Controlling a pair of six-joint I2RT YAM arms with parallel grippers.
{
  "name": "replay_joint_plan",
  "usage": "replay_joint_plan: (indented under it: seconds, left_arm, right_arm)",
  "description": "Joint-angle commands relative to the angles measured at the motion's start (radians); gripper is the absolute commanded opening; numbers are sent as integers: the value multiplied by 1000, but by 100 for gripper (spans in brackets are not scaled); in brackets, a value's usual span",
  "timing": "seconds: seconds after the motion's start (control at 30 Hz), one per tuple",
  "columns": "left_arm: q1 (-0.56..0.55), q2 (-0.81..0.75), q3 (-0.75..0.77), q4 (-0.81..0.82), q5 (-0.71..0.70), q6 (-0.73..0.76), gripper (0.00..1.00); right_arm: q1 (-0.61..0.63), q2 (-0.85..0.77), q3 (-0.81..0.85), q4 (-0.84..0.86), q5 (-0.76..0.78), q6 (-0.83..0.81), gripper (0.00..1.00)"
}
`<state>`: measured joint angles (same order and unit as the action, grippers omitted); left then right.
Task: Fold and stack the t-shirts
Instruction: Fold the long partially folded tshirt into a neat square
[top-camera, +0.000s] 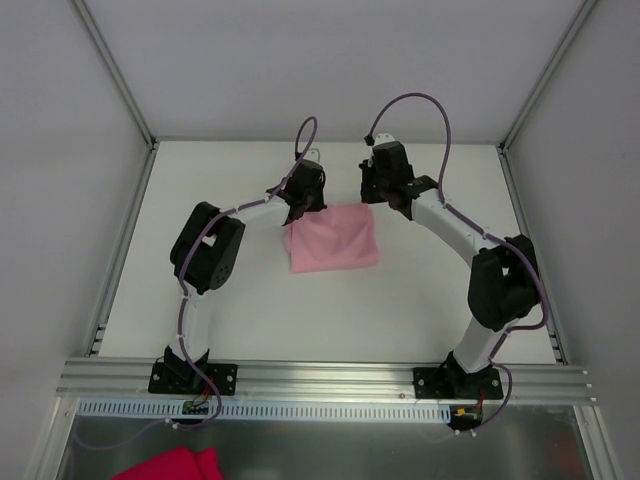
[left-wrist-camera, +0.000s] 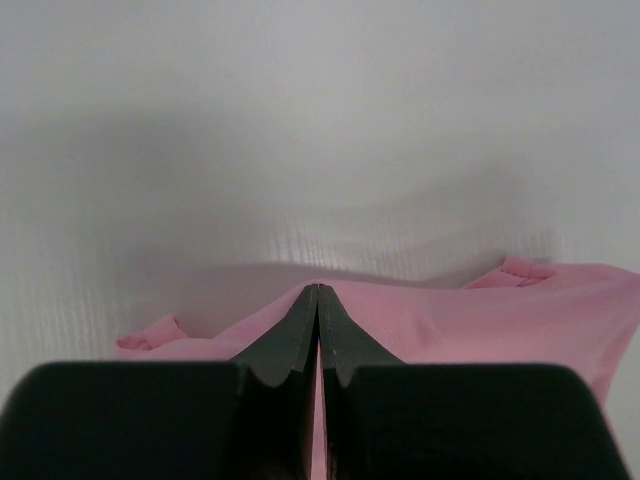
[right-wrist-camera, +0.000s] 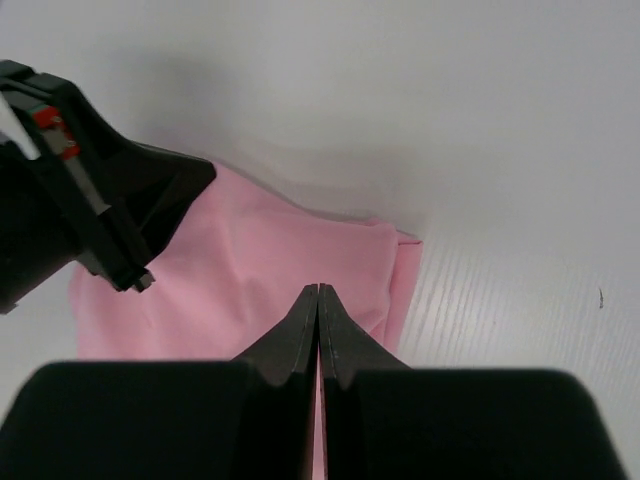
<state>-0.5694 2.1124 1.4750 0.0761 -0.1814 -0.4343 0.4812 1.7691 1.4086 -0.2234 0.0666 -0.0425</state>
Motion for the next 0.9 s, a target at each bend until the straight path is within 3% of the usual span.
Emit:
replay_joint_plan:
  seconds: [0.0, 0.2, 0.57, 0.87]
  left_arm:
    - [6, -77, -34, 23, 74, -35, 0]
    - [5, -201, -151, 87, 111, -47, 0]
    - [-3, -259, -222, 113, 111, -9, 0]
    - [0, -287, -257, 19, 42, -34, 0]
  right_arm:
    - [14, -68, -34, 12, -22, -2, 1]
    - [19, -33, -86, 56, -93, 30, 1]
    - [19, 177, 65, -8, -83, 10, 1]
    - [-13, 326, 263, -161, 79, -22, 1]
